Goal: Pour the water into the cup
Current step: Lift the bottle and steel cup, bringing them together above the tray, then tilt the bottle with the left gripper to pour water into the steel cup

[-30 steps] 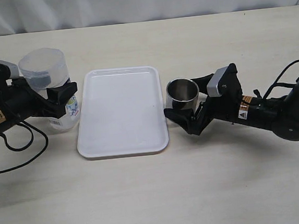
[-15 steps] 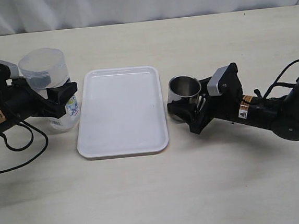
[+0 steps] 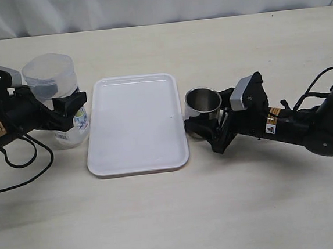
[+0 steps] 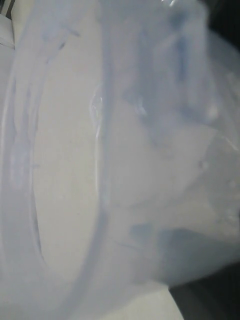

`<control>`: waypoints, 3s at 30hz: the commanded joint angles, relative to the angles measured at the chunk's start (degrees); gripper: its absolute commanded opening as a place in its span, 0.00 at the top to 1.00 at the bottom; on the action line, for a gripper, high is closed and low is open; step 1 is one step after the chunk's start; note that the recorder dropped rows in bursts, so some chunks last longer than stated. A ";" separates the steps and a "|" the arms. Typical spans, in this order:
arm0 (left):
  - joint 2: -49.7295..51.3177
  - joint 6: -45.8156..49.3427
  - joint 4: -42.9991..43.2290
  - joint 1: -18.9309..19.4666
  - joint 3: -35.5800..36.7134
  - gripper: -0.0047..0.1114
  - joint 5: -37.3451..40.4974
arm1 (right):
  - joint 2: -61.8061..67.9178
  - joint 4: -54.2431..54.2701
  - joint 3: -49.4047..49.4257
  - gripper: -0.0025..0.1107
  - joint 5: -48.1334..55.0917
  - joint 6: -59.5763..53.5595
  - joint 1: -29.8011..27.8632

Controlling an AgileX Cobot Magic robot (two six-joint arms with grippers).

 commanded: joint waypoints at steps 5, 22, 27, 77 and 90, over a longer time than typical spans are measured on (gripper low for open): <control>-6.59 -1.17 0.94 -0.32 -1.77 0.96 5.43 | -2.11 -2.86 -0.21 0.94 -0.59 -0.48 0.04; -7.35 -5.84 4.54 -3.98 -11.04 0.96 13.07 | -2.11 -3.30 -6.81 0.94 -0.59 1.52 0.04; -7.35 -5.84 4.54 -8.06 -15.94 0.96 17.54 | -2.11 -8.21 -9.61 0.94 -0.59 9.12 0.04; -7.35 22.04 16.98 -15.28 -23.79 0.96 30.76 | -2.11 -18.40 -21.76 0.94 4.74 19.13 11.58; -7.35 30.82 16.98 -15.28 -23.79 0.96 30.03 | -2.11 -15.01 -21.76 0.94 6.04 16.21 11.58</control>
